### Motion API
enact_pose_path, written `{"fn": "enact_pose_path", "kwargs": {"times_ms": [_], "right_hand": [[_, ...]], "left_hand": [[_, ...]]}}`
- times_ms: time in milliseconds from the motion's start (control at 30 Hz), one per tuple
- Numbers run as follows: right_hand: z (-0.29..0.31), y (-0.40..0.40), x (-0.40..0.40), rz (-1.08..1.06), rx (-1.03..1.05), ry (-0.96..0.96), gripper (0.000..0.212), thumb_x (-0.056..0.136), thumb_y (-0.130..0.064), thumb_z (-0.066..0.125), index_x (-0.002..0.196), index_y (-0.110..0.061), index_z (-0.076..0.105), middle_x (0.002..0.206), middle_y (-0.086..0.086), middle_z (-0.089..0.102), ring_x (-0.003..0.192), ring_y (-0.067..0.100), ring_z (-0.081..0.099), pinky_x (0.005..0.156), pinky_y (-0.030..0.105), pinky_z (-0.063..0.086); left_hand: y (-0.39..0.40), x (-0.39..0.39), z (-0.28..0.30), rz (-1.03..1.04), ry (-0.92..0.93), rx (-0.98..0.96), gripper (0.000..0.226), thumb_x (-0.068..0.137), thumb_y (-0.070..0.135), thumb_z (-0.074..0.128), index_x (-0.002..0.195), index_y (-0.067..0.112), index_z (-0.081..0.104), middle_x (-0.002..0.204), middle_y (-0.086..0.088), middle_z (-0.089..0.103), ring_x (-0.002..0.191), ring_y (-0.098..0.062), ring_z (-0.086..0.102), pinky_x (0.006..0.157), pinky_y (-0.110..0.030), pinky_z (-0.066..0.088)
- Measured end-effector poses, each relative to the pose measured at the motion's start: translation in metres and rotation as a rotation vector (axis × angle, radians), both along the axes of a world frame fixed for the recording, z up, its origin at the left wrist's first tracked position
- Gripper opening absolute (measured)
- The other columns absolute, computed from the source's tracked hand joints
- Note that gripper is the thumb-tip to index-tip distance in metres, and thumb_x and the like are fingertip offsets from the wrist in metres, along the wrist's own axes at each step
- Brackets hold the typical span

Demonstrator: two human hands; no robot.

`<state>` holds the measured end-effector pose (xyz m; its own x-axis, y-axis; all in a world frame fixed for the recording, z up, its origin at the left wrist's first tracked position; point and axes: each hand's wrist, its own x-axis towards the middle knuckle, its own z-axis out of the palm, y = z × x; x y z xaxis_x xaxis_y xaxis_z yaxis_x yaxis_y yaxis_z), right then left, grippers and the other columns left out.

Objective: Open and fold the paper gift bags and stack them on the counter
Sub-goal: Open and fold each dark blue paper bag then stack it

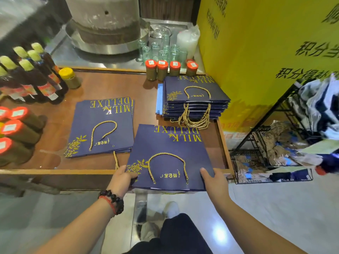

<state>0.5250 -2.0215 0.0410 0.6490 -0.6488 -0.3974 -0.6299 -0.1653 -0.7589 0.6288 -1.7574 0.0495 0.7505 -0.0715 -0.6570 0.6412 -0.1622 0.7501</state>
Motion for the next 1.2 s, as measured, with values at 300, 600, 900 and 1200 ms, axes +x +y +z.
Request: {"fn": "enact_pose_path", "kwargs": {"times_ms": [300,600,900,1200], "right_hand": [[0.045,0.009,0.016,0.004,-0.025,-0.207,0.018,0.092,-0.031,0.061,0.098,-0.014,0.061,0.090,-0.003,0.065,0.083,0.012,0.062,0.060,0.028,0.042],[0.089,-0.015,0.044,0.008,-0.107,-0.297,0.014,0.095,-0.028,0.058,0.098,-0.014,0.061,0.089,-0.005,0.064,0.076,0.001,0.056,0.053,0.015,0.036],[0.105,-0.056,0.088,-0.029,-0.074,-0.334,0.018,0.094,-0.026,0.059,0.104,-0.012,0.064,0.098,0.005,0.069,0.087,0.021,0.065,0.064,0.030,0.048],[0.096,-0.114,0.145,-0.061,-0.154,-0.165,0.013,0.090,-0.023,0.059,0.089,-0.012,0.065,0.086,0.005,0.067,0.079,0.026,0.059,0.061,0.031,0.040]], "left_hand": [[0.002,-0.004,0.057,0.072,-0.305,-0.011,0.014,0.086,-0.009,0.057,0.094,0.002,0.059,0.079,-0.006,0.062,0.068,-0.017,0.059,0.053,-0.020,0.046],[-0.019,0.025,0.095,0.012,-0.376,-0.015,0.024,0.087,-0.002,0.061,0.081,0.019,0.050,0.080,-0.005,0.060,0.075,-0.023,0.060,0.075,-0.037,0.050],[-0.064,0.073,0.113,-0.087,-0.424,0.109,0.031,0.091,0.011,0.059,0.080,0.027,0.035,0.072,0.005,0.041,0.065,-0.011,0.043,0.055,-0.018,0.034],[-0.120,0.151,0.086,-0.200,-0.299,0.184,0.029,0.057,0.032,0.064,0.078,0.012,0.057,0.072,-0.003,0.061,0.069,-0.023,0.058,0.075,-0.036,0.053]]}}
